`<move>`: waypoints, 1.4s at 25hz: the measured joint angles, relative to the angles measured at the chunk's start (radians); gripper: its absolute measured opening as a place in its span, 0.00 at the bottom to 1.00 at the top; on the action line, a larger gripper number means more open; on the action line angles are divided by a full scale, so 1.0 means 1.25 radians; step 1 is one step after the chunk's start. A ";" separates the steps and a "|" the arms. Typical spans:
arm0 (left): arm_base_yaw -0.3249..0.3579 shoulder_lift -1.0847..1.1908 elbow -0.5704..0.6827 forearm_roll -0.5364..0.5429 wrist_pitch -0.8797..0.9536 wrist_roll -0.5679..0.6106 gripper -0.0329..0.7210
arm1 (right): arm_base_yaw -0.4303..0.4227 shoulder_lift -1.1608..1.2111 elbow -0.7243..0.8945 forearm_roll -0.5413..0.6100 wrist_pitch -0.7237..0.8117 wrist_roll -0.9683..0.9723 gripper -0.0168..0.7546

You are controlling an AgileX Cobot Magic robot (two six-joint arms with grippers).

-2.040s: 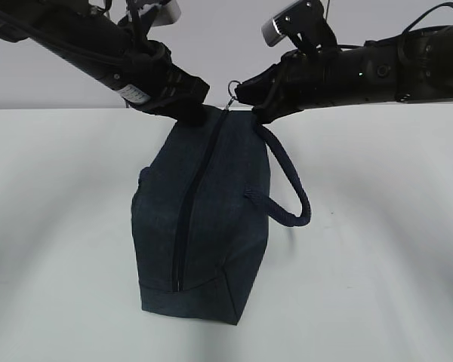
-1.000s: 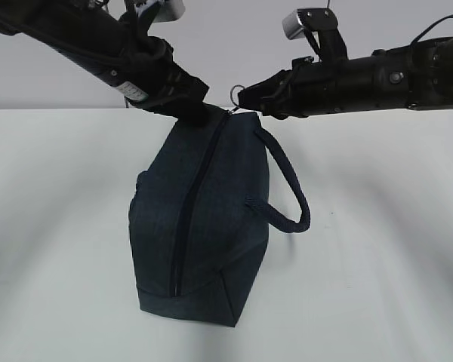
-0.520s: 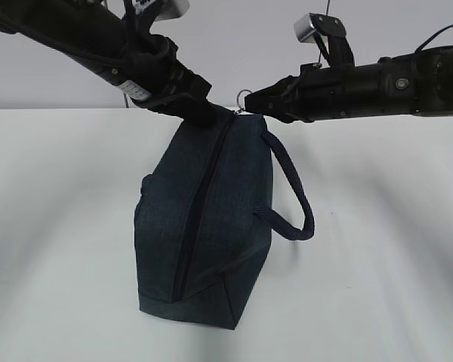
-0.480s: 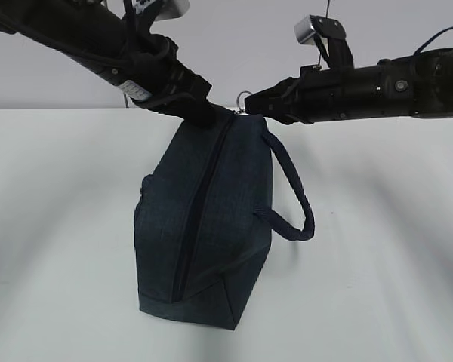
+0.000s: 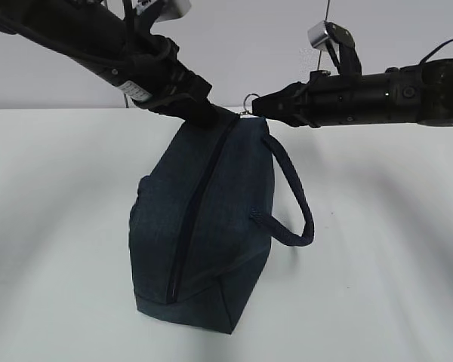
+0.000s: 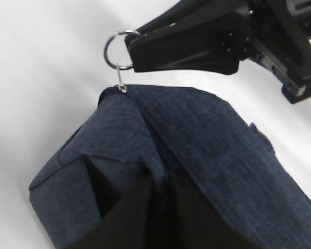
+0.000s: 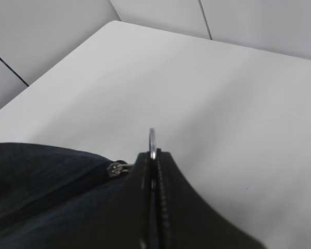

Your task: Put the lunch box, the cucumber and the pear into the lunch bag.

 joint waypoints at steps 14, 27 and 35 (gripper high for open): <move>0.000 0.000 0.000 -0.045 0.007 0.042 0.06 | -0.014 0.043 -0.001 0.011 -0.015 0.006 0.02; 0.000 -0.026 0.006 -0.047 0.009 0.054 0.06 | -0.043 0.060 -0.004 0.014 -0.063 0.033 0.02; 0.000 -0.033 0.006 -0.053 0.011 0.065 0.06 | -0.046 0.060 -0.004 -0.014 -0.047 0.059 0.02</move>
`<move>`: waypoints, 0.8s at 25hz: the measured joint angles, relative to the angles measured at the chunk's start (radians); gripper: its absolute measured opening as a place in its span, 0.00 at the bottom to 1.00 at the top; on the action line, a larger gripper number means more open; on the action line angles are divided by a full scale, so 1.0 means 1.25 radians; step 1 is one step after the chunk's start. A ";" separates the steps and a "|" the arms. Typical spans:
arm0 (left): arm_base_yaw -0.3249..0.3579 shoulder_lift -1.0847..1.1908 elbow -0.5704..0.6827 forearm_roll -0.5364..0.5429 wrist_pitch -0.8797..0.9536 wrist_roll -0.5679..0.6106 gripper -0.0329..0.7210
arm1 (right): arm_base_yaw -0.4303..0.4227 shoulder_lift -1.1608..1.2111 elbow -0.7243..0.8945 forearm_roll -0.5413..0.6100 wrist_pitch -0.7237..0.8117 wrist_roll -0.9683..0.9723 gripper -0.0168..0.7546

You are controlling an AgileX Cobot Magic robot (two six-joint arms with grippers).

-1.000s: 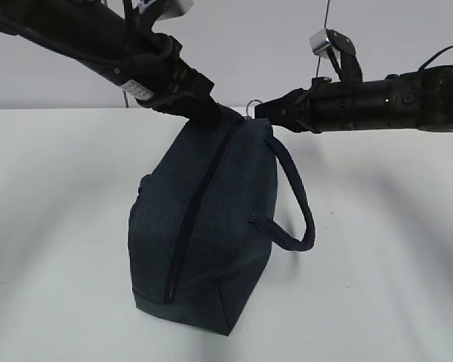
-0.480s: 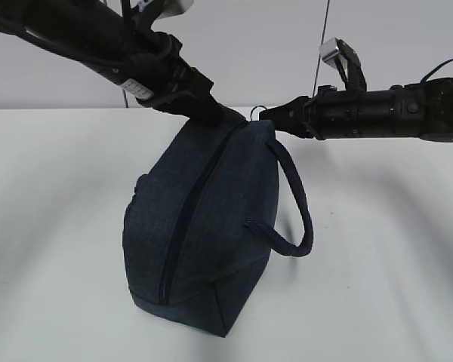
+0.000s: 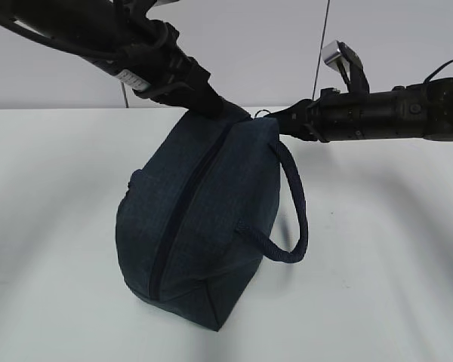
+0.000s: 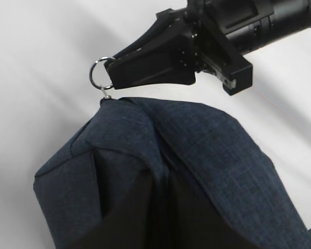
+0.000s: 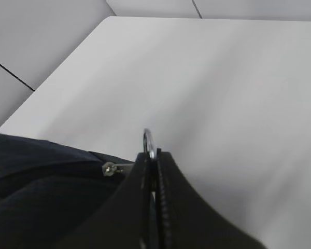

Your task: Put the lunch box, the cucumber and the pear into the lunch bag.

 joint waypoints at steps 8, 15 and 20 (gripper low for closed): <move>0.000 -0.005 0.000 -0.022 0.001 0.022 0.06 | 0.000 0.000 -0.002 -0.022 0.037 0.009 0.02; 0.000 -0.021 0.003 -0.017 -0.015 0.044 0.06 | -0.002 0.050 -0.003 -0.008 0.015 0.017 0.02; 0.000 -0.026 0.006 -0.014 -0.018 0.052 0.06 | -0.002 0.063 -0.003 -0.008 0.001 0.017 0.02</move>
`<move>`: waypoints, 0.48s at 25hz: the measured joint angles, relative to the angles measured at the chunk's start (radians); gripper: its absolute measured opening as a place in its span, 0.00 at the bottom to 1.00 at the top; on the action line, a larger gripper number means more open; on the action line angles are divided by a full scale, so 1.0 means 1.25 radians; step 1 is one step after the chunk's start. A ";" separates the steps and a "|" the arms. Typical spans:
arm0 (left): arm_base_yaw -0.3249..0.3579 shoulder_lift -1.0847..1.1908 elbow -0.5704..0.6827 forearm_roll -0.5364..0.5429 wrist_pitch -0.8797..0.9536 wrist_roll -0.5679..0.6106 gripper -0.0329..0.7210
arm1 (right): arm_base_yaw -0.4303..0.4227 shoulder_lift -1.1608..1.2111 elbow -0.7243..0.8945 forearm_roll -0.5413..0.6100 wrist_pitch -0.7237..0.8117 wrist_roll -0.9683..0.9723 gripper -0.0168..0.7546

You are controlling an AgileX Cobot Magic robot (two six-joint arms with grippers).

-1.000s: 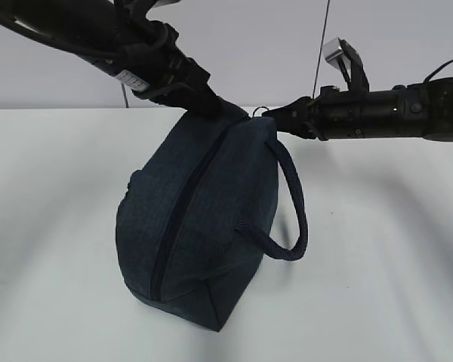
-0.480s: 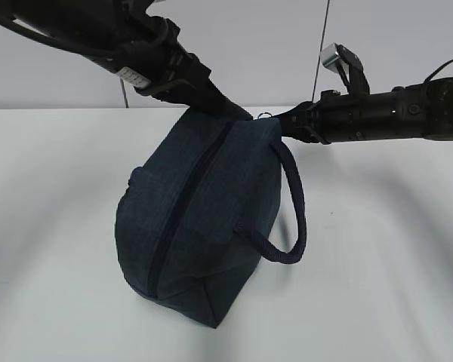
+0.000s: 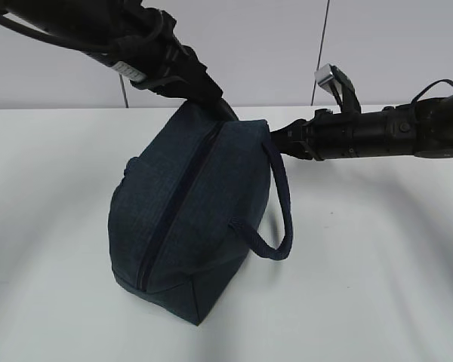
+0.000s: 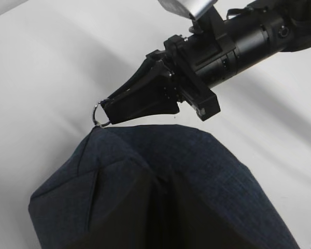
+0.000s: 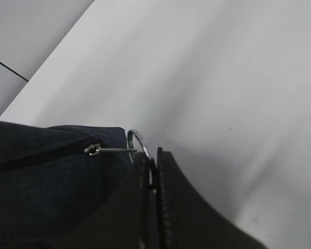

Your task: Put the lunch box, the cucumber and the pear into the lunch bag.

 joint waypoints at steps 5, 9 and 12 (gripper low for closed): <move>0.000 -0.001 0.002 -0.001 -0.003 0.004 0.06 | 0.000 0.000 -0.001 0.000 0.006 0.000 0.02; 0.000 -0.001 0.002 -0.001 -0.011 0.007 0.06 | 0.000 0.000 -0.002 0.000 0.027 0.000 0.03; 0.000 -0.001 0.002 -0.001 -0.014 0.010 0.06 | 0.000 0.000 -0.005 -0.003 0.036 0.000 0.03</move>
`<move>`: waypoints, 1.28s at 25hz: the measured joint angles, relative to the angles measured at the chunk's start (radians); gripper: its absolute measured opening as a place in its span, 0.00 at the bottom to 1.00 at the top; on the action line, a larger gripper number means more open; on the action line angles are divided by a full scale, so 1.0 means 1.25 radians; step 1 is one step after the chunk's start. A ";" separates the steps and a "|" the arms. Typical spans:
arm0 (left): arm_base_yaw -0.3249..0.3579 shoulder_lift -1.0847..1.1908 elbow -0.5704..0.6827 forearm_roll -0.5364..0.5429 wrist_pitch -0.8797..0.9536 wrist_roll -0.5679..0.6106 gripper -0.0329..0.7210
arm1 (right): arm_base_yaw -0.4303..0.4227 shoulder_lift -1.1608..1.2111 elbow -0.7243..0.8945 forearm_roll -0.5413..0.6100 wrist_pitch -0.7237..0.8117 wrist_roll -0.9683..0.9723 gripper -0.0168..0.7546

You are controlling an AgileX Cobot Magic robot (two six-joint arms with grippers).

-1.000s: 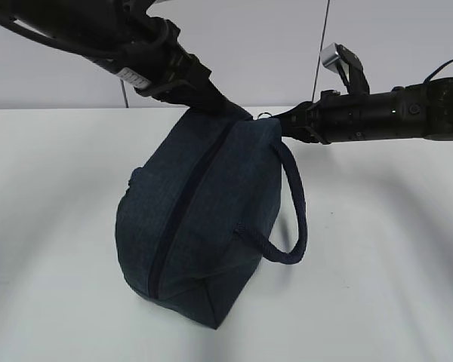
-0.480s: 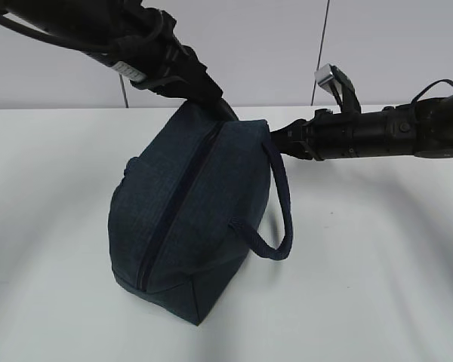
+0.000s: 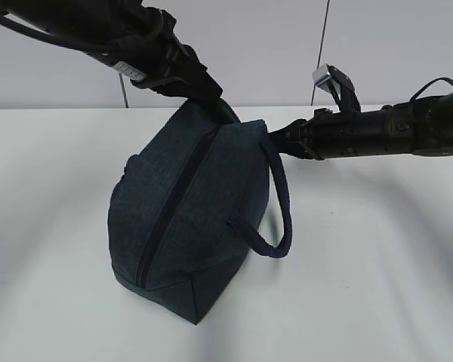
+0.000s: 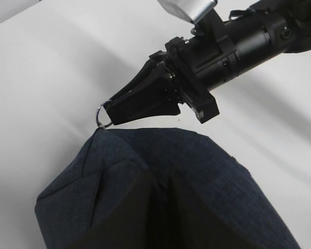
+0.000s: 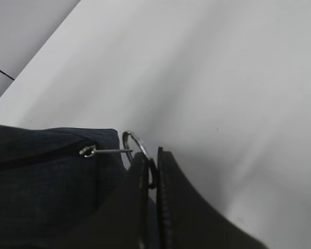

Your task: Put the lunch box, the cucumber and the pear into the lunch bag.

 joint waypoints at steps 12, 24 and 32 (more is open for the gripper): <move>0.000 0.000 0.000 -0.006 -0.008 0.003 0.06 | 0.001 0.000 -0.002 -0.012 0.015 0.005 0.03; 0.000 0.001 0.000 -0.026 0.023 0.003 0.06 | -0.011 0.003 -0.002 -0.030 -0.049 0.009 0.03; 0.000 0.019 -0.003 -0.056 0.045 0.003 0.06 | -0.020 0.002 0.000 -0.048 -0.071 0.009 0.03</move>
